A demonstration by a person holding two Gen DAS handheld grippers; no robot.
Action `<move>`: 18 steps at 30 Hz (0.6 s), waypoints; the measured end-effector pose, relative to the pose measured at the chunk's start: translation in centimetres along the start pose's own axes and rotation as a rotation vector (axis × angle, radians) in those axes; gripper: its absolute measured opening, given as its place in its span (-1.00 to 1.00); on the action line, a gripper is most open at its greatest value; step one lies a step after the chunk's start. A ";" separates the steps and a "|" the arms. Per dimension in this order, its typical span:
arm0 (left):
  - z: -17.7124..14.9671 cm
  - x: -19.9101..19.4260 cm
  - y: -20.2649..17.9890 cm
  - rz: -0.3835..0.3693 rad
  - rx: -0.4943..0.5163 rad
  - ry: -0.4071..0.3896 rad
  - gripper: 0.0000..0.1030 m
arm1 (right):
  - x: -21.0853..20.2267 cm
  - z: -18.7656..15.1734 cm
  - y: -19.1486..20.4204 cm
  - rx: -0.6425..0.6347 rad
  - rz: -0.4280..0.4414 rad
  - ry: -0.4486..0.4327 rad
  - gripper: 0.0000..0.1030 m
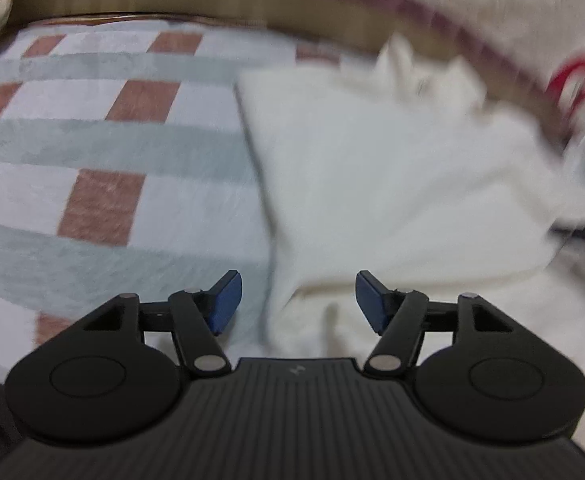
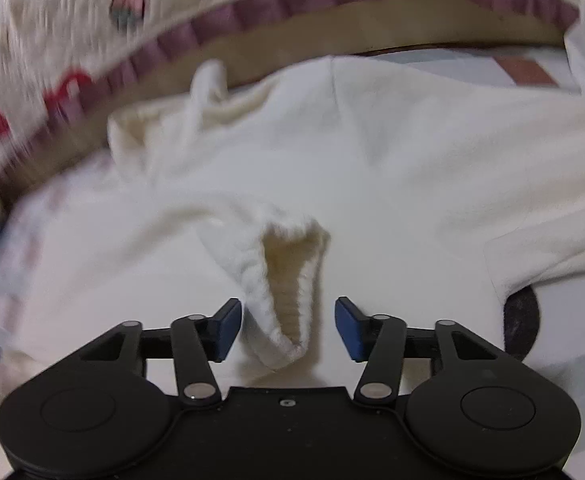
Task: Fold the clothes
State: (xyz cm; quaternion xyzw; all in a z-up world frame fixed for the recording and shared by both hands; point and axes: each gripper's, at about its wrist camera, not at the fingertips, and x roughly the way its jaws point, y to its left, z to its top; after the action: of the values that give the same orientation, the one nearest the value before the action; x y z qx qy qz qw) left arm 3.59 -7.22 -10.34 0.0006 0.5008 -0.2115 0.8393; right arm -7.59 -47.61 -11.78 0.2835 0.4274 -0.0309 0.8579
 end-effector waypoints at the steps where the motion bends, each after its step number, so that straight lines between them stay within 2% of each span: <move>1: 0.8 0.2 0.4 -0.014 -0.023 -0.018 0.23 | -0.1 0.4 -0.5 0.044 0.039 -0.005 0.33; 3: 2.3 0.7 1.1 -0.043 -0.068 -0.053 0.28 | 0.6 1.4 -1.4 0.122 0.090 0.001 0.35; 5: 3.8 1.2 1.9 -0.072 -0.113 -0.089 0.28 | 2.0 2.2 -1.6 0.138 0.068 0.011 0.35; 6: 4.5 1.4 2.2 -0.087 -0.136 -0.106 0.28 | 2.8 2.6 -1.6 0.120 0.038 0.012 0.35; 9: 6.9 5.1 2.7 -0.027 -0.133 -0.128 0.28 | 4.5 2.7 -0.8 0.041 0.009 -0.011 0.39; 12: 8.1 8.0 3.4 -0.050 -0.160 -0.124 0.28 | 4.9 2.7 -0.2 -0.028 -0.010 -0.021 0.38; 13: 8.5 8.9 3.7 -0.060 -0.170 -0.122 0.37 | 4.8 2.6 -0.2 -0.038 -0.010 -0.024 0.38; 15: 8.6 9.3 3.6 -0.104 -0.173 -0.167 0.41 | 4.7 2.5 -0.3 -0.051 -0.005 -0.032 0.38; 16: 8.6 9.5 3.6 -0.134 -0.182 -0.168 0.31 | 4.6 2.5 -0.3 -0.056 0.000 -0.037 0.33; 17: 8.6 9.5 3.3 -0.151 -0.177 -0.177 0.07 | 4.6 2.4 -0.3 -0.071 0.016 -0.046 0.15; 18: 8.5 9.1 2.9 -0.143 -0.153 -0.198 -0.71 | 4.4 2.4 -0.2 -0.112 0.035 -0.051 -0.28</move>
State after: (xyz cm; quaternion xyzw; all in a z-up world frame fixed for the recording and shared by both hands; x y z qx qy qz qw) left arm 15.50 -9.59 -14.35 -0.1201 0.4291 -0.2308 0.8650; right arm -3.16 -48.17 -13.99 0.2415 0.4015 0.0007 0.8835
